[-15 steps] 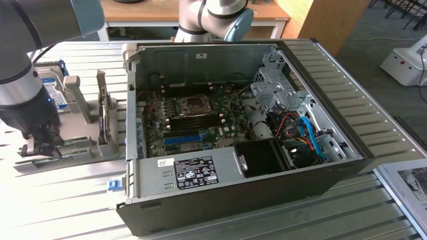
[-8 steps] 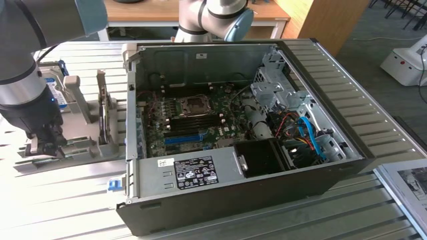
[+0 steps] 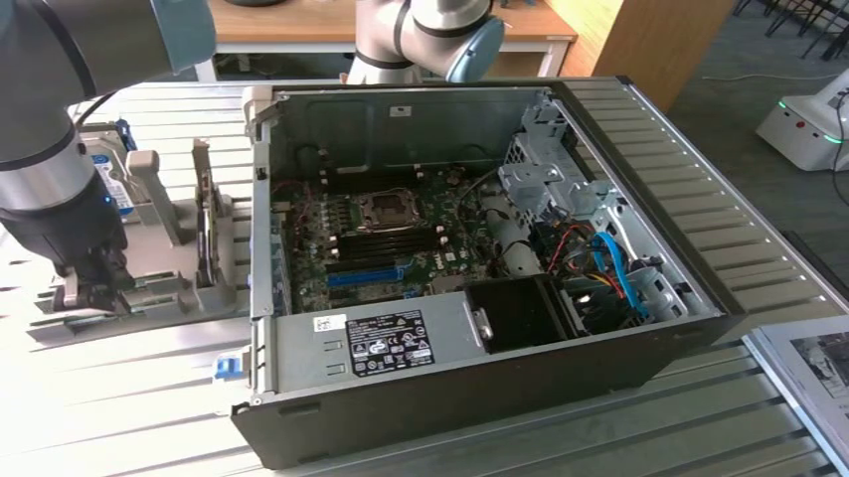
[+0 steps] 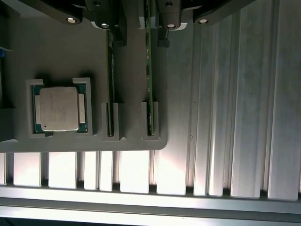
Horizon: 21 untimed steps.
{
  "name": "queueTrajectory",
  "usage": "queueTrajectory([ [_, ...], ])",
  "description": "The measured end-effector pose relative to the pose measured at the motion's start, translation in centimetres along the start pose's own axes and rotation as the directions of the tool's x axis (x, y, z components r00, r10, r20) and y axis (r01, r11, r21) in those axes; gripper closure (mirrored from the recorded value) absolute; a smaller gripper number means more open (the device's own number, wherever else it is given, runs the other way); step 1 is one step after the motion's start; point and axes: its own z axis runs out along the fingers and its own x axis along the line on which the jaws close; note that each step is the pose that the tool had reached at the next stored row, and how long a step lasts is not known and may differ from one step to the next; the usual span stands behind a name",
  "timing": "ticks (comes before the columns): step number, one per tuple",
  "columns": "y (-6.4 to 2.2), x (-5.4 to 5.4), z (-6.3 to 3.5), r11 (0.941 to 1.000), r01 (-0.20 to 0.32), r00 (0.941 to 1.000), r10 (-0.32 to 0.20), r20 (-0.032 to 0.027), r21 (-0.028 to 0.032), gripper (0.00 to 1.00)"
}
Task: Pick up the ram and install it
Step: 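Pick up the ram and move it above insertion slot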
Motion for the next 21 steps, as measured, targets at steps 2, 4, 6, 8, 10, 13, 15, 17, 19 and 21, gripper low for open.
queueTrajectory([
  [2,-0.01,0.00,0.14,1.0000,0.000,1.0000,0.000,0.0000,0.0000,0.61],
  [4,-0.01,0.00,0.24,1.0000,0.000,1.0000,0.000,0.0000,0.0000,0.61],
  [6,-0.01,0.01,0.34,1.0000,0.000,1.0000,0.000,0.0000,0.0000,0.61],
  [8,-0.02,0.01,0.46,1.0000,0.000,1.0000,0.000,0.0000,0.0000,0.61],
  [10,-0.02,0.01,0.49,1.0000,0.000,1.0000,0.000,-0.0001,-0.0001,0.61],
  [13,-0.02,0.01,0.49,1.0000,0.000,1.0000,0.000,0.0000,0.0000,0.61],
  [15,-0.02,0.01,0.49,1.0000,0.000,1.0000,0.000,0.0000,0.0000,0.61],
  [17,-0.02,0.01,0.49,1.0000,0.000,1.0000,0.000,0.0000,0.0000,0.61],
  [19,-0.02,0.01,0.49,1.0000,0.000,1.0000,0.000,0.0000,0.0000,0.61],
  [21,-0.02,0.01,0.49,1.0000,0.000,1.0000,0.000,0.0000,0.0000,0.62],
])
